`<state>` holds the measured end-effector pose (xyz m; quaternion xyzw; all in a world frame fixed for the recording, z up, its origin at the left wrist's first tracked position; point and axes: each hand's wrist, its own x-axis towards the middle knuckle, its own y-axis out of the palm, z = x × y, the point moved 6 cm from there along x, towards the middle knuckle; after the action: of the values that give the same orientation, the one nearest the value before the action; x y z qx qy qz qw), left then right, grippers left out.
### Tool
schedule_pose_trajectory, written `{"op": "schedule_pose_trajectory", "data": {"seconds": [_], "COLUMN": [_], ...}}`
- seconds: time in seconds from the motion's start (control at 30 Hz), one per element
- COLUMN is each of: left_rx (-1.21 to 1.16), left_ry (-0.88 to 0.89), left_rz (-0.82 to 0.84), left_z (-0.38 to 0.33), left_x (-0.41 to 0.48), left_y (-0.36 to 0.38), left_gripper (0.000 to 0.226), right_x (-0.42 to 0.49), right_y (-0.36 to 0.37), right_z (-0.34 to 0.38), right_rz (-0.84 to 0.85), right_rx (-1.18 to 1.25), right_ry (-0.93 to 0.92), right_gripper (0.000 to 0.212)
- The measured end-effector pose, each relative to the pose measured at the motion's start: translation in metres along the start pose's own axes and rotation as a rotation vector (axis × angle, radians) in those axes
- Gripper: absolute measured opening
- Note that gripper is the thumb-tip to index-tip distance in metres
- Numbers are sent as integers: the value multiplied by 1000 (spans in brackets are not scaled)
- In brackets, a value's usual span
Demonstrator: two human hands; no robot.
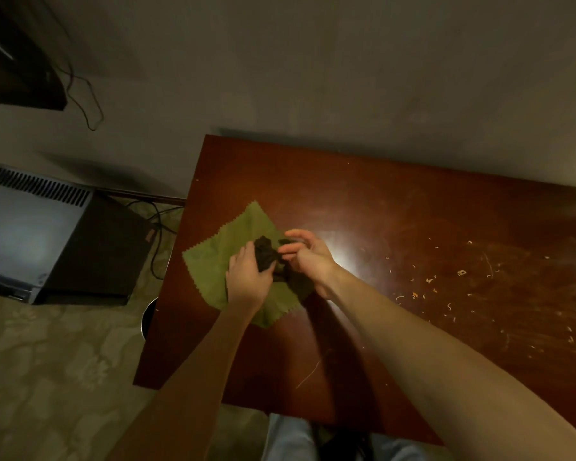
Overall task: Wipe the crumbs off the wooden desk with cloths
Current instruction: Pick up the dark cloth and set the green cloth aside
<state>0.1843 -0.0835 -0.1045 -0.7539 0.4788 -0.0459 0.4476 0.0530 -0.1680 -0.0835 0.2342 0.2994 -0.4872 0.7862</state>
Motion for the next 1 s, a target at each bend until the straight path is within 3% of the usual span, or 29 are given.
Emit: {"op": "schedule_pose_trajectory", "data": {"seconds": [0.07, 0.13, 0.27, 0.37, 0.47, 0.63, 0.73, 0.83, 1.0], "left_rx": [-318, -575, -641, -583, -446, -329, -295, -269, -199], "left_ry": [-128, -259, -311, -283, -263, -228, -188, -93, 159], "left_rz": [20, -1, -136, -184, -182, -154, -102, -59, 68], "left_z": [4, 6, 19, 24, 23, 22, 4, -36, -132], "left_x": [4, 7, 8, 5, 1, -1, -5, -14, -40], "left_y": [-4, -13, -35, -47, -55, -51, -37, -20, 20], "left_gripper": [46, 53, 56, 62, 73, 73, 67, 57, 31], "right_x": [6, 5, 0, 4, 10, -5, -25, -49, -98], "right_y": [-5, 4, 50, 66, 64, 37, 5, -39, -128], "right_z": [-3, -3, -18, -30, -33, -3, 19, 32, 33], "right_rz": [-109, -75, 160, 155, 111, -50, -186, -289, -440], "right_rx": [-100, -542, -1179, -1433, -1301, -937, -675, -512, -361], "right_ry": [-77, -222, -375, -387, -323, -454, -510, -539, -520], "right_gripper": [38, 35, 74, 90, 70, 57, 16, 32, 38]}}
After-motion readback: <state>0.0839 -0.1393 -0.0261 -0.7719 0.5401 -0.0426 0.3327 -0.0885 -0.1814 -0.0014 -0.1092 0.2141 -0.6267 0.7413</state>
